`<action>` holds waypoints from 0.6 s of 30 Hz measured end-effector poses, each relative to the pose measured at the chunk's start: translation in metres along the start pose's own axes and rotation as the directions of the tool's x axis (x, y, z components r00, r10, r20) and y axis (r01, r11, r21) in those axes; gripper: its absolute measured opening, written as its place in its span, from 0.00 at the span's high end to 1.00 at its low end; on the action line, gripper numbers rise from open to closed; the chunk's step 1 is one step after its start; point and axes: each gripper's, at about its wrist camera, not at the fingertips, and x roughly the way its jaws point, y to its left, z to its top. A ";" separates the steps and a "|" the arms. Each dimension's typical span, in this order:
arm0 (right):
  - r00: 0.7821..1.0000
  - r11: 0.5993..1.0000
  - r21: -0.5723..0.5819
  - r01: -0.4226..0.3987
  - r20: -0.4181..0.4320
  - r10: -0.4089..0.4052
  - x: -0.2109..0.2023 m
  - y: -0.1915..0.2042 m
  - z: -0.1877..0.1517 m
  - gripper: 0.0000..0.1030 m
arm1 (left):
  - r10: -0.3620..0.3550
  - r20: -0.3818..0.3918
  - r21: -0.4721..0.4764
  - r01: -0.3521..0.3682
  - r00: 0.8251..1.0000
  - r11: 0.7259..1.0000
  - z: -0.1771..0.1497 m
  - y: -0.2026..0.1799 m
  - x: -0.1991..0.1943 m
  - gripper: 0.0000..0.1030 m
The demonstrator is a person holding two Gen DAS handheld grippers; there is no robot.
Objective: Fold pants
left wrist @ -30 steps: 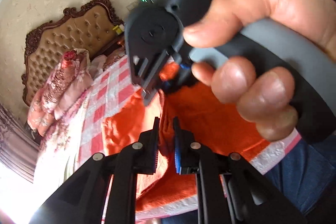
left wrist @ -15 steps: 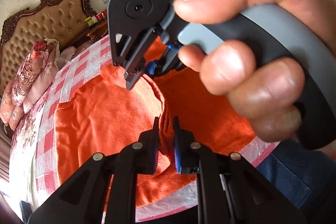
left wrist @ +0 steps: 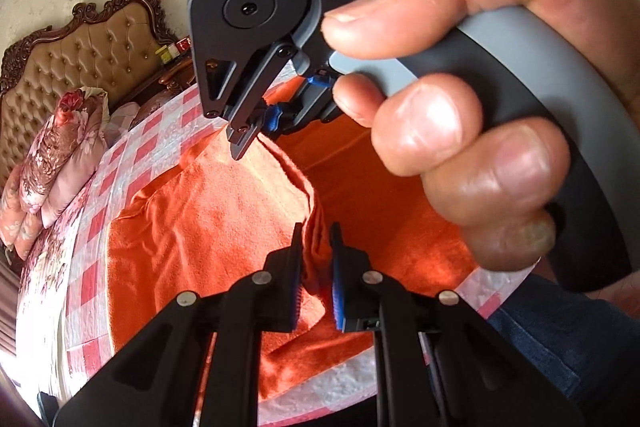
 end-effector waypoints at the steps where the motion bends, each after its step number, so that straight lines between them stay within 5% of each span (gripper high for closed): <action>1: 1.000 1.000 0.001 0.008 0.003 -0.008 -0.002 -0.003 0.000 0.93 | -0.003 0.001 0.000 0.003 1.000 1.000 0.001 -0.001 0.000 0.89; 11: 0.996 0.996 0.016 0.088 -0.008 -0.088 0.001 -0.024 -0.007 0.93 | -0.089 -0.021 -0.035 0.089 0.996 0.995 -0.001 -0.003 0.013 0.83; 15: 0.987 0.987 -0.015 0.159 0.000 -0.159 0.002 -0.017 -0.008 0.93 | -0.122 0.006 -0.083 0.122 0.993 0.989 -0.004 0.009 0.004 0.59; 18: 0.975 0.973 -0.060 0.222 0.027 -0.221 -0.004 -0.009 -0.011 0.87 | -0.094 0.043 -0.168 0.100 0.995 0.981 -0.016 0.034 -0.015 0.49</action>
